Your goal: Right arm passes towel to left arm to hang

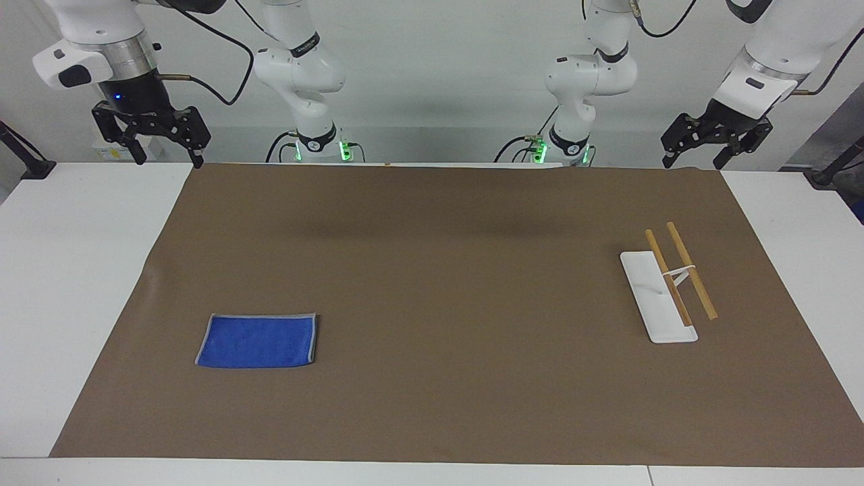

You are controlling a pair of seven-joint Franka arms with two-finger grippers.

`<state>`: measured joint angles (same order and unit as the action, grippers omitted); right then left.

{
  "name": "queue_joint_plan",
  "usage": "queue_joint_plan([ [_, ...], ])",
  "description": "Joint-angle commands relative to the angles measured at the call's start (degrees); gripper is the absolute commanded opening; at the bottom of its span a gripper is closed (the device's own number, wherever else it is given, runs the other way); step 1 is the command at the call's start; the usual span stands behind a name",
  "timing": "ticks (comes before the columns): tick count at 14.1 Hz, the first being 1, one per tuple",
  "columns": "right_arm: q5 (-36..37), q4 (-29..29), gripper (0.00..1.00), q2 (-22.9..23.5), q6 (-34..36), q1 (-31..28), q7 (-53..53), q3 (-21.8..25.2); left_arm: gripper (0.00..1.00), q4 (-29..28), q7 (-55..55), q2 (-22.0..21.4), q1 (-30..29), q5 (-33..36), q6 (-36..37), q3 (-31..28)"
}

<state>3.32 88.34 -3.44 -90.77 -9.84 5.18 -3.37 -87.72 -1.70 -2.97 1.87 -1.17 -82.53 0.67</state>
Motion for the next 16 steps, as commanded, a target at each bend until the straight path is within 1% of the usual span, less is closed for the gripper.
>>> queue_joint_plan([
  [1,-0.42,1.05,1.0,-1.04,0.33,-0.18,0.89,-0.14,1.0,-0.7,-2.16,-0.81,0.23,-0.5,-1.06,-0.14],
  [16,-0.42,1.05,1.0,-1.04,0.41,-0.18,0.89,-0.06,1.0,-0.87,-1.38,-0.81,0.32,-0.32,-2.99,-0.06],
])
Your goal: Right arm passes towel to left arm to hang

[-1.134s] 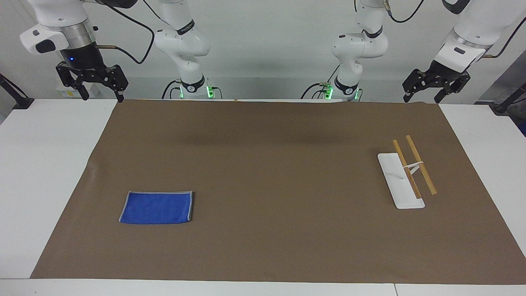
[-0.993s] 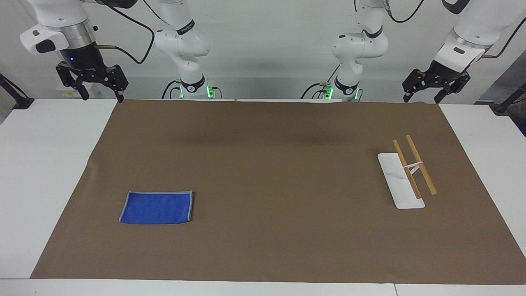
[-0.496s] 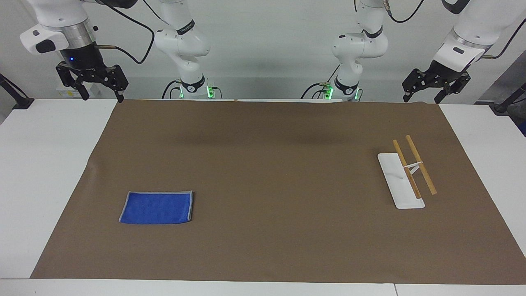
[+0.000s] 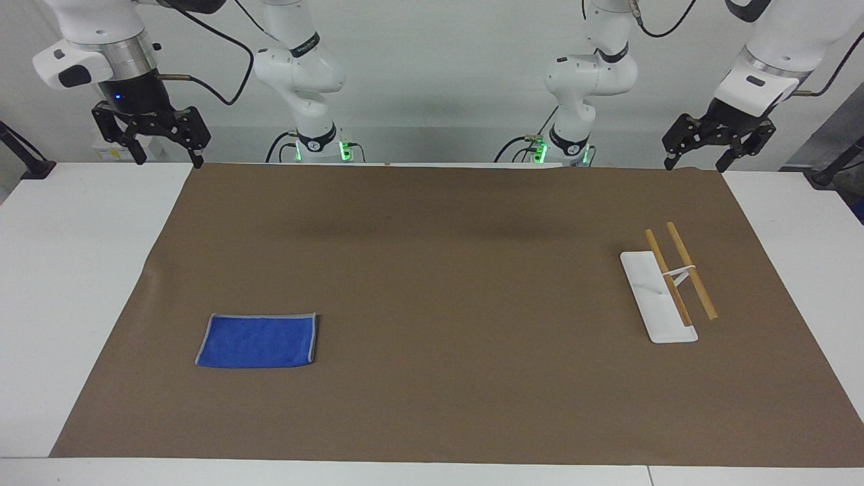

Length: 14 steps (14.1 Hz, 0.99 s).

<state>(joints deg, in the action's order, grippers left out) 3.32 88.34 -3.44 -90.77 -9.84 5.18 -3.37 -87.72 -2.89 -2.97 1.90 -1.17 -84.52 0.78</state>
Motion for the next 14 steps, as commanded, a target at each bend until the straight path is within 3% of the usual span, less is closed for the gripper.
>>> queue_joint_plan([
  [1,-0.42,1.05,1.0,-1.13,0.5,-0.27,0.97,0.03,1.0,-0.87,-0.18,-0.81,0.3,-0.32,-1.0,-0.17],
  [14,-4.73,2.19,1.0,-2.36,2.08,-0.62,1.15,-0.14,1.0,-0.96,-0.27,-0.81,1.27,-0.32,-1.09,-0.17],
])
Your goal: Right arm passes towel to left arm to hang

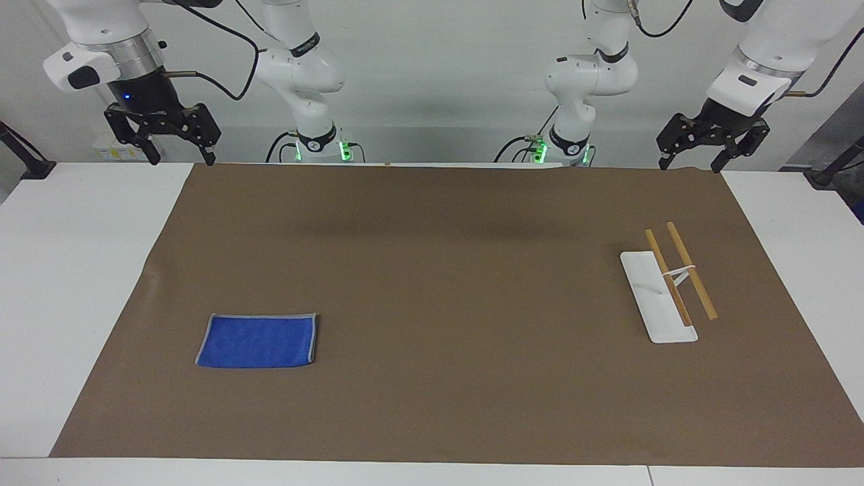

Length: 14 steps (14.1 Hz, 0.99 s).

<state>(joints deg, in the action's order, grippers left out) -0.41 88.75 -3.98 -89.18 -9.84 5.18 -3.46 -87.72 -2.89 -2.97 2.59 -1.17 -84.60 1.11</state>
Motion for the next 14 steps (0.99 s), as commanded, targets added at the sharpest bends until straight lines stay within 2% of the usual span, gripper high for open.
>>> queue_joint_plan([
  [1,-0.99,1.78,1.0,-1.82,0.5,-0.79,1.15,0.04,1.0,-0.96,-0.27,-0.81,0.57,-0.32,-1.18,-0.49],
  [5,-0.82,2.56,1.0,-2.34,1.47,-0.97,1.15,0.21,1.0,-1.05,-0.27,-0.81,0.84,-0.32,-1.27,-0.49],
  [7,-0.82,7.02,1.0,-4.45,0.33,-0.88,2.11,0.3,1.0,-1.05,-0.27,-0.81,0.84,-0.32,-1.27,-0.49],
  [11,-0.9,22.58,1.0,-10.16,-12.65,-0.97,5.89,0.47,1.0,-1.05,-0.18,-0.81,0.84,-0.32,-1.36,-0.49],
  [14,-0.9,23.92,1.0,-8.33,-18.12,-1.67,5.9,0.56,1.0,-1.05,-0.18,-0.81,0.84,-0.32,-1.36,-0.4],
])
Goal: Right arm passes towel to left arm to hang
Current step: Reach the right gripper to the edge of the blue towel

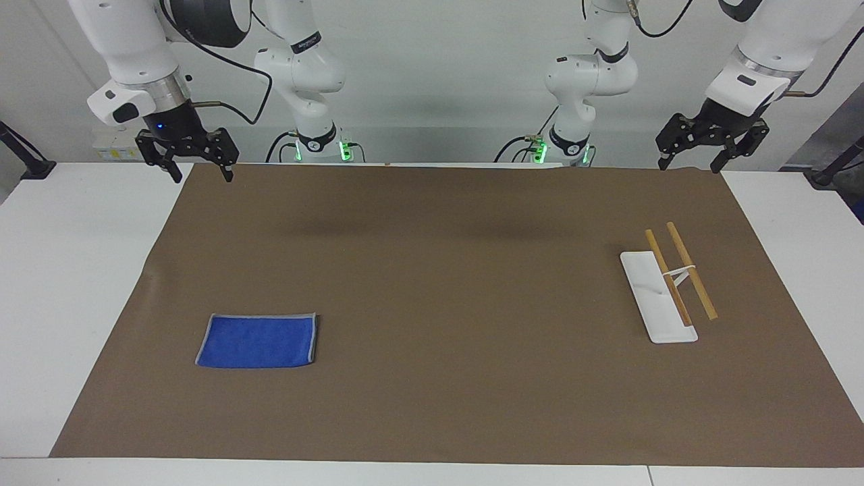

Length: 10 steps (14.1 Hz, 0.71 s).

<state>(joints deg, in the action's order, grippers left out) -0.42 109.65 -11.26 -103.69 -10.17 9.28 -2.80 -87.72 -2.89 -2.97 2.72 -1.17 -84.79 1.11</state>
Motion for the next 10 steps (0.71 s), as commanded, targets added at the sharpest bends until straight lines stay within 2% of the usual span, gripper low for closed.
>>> queue_joint_plan([
  [1,-0.9,3.19,1.0,-0.27,-4.85,-1.78,1.8,-0.1,1.0,-1.05,-0.18,-0.81,0.71,-0.32,-1.17,-0.32],
  [5,-0.9,6.36,1.0,3.16,-14.76,-3.19,1.89,-0.1,1.0,-1.05,-0.18,-0.81,0.71,-0.32,-1.17,-0.32],
  [10,-0.9,6.36,1.0,11.5,-25.58,-3.54,1.97,-0.1,1.0,-1.05,-0.18,-0.81,0.71,-0.32,-1.17,-0.32],
])
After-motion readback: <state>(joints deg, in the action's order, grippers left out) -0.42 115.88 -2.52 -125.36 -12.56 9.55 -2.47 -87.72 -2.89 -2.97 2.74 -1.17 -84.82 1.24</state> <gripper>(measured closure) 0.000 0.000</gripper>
